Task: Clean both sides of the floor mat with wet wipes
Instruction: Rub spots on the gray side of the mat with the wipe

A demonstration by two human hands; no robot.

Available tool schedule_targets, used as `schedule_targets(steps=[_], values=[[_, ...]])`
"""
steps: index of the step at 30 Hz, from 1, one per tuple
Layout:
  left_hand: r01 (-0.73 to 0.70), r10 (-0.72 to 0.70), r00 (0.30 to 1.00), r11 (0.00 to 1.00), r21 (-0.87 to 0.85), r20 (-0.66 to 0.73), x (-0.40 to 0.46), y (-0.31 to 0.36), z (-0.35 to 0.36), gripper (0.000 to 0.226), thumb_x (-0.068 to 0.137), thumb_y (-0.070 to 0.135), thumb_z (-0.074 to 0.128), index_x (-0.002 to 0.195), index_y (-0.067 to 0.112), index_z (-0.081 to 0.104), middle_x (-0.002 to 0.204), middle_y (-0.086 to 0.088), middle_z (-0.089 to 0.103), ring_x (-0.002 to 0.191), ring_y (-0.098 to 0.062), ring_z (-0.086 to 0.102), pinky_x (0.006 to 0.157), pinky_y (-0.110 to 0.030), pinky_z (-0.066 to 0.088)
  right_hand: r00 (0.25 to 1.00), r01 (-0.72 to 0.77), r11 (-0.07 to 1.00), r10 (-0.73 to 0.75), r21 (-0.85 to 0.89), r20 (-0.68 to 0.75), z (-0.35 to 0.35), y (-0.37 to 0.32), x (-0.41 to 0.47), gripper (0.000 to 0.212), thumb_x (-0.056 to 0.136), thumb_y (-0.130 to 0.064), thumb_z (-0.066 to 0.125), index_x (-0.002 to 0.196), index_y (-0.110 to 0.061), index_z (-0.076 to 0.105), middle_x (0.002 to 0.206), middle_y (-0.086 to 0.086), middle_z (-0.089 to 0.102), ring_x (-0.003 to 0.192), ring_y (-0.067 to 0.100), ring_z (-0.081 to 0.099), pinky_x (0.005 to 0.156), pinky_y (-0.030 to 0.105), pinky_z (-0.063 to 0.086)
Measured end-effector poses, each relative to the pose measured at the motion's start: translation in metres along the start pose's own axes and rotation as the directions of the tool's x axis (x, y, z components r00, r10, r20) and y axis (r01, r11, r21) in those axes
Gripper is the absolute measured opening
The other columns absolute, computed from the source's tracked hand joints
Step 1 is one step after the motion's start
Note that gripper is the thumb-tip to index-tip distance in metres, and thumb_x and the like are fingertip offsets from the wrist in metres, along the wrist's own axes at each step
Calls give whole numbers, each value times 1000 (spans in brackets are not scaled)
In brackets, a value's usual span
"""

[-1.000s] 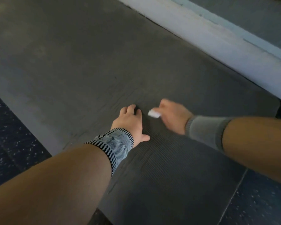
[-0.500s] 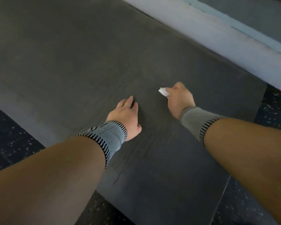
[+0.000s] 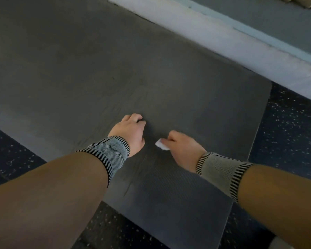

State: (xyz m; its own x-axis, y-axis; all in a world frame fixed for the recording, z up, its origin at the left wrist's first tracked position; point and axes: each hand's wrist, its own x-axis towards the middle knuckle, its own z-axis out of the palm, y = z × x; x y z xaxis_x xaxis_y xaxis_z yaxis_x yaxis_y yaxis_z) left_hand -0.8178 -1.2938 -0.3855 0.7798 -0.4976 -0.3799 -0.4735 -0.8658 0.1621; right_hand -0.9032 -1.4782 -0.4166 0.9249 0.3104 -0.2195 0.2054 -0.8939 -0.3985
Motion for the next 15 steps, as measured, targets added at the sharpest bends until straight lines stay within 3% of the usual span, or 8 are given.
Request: schedule_targets(steps=[1,3,6,8,10,11,13,15], values=[[8,-8,1000,1000,1,4,-1,1,-1,56,90,36,57,141,19,41,147,6,27,132,-18,31,104,-35,39,999,25,999,-23,-30,45,-6,7,-3,36,90,-2,47,123,-15,55,95,0,32,78,20,35,65,33,30],[13,-13,1000,1000,3,28,-3,2,2,59,91,36,56,144,21,37,148,5,26,133,-19,30,104,-35,38,978,-206,977,203,-55,-58,-23,36,1,36,92,-5,43,124,-16,56,98,5,41,79,19,36,67,31,31],[-18,17,999,1000,18,52,-9,-6,4,64,91,39,57,147,23,33,150,5,23,135,-19,28,107,-36,37,814,-520,854,504,26,-287,-29,42,-3,34,92,-8,42,122,-13,57,109,13,51,81,18,35,69,28,30],[-24,23,996,1000,16,89,-10,-12,0,67,90,41,59,148,24,32,151,5,23,136,-20,27,109,-37,37,898,-394,918,396,49,-191,-5,3,-13,23,91,-11,45,109,-15,58,100,11,52,75,20,38,65,27,30],[-37,29,991,998,55,132,-10,-15,-5,69,89,41,61,148,23,32,152,3,22,136,-22,27,109,-39,37,987,-154,982,157,108,-21,11,-33,-30,8,93,-31,50,93,-23,54,85,-1,49,70,19,46,58,26,29],[-51,38,988,996,78,153,-10,-15,-8,70,88,42,62,148,23,31,152,3,22,137,-23,27,109,-40,37,998,-56,995,57,78,-11,12,-31,-30,18,91,-41,52,90,-23,52,80,-5,46,70,17,48,56,26,29],[-96,73,980,988,121,183,-13,-17,-10,72,87,43,63,148,24,31,152,1,23,137,-24,28,109,-41,38,992,-89,996,91,17,-83,2,-12,-14,16,92,-40,52,92,-24,57,80,-7,43,69,16,43,58,27,31],[-150,114,970,976,160,216,-23,-23,-10,73,87,43,63,149,24,30,153,2,22,137,-23,27,109,-41,38,937,-281,959,266,-37,-229,-6,10,0,25,94,-18,46,115,-19,60,92,-3,36,77,17,38,66,27,32]])
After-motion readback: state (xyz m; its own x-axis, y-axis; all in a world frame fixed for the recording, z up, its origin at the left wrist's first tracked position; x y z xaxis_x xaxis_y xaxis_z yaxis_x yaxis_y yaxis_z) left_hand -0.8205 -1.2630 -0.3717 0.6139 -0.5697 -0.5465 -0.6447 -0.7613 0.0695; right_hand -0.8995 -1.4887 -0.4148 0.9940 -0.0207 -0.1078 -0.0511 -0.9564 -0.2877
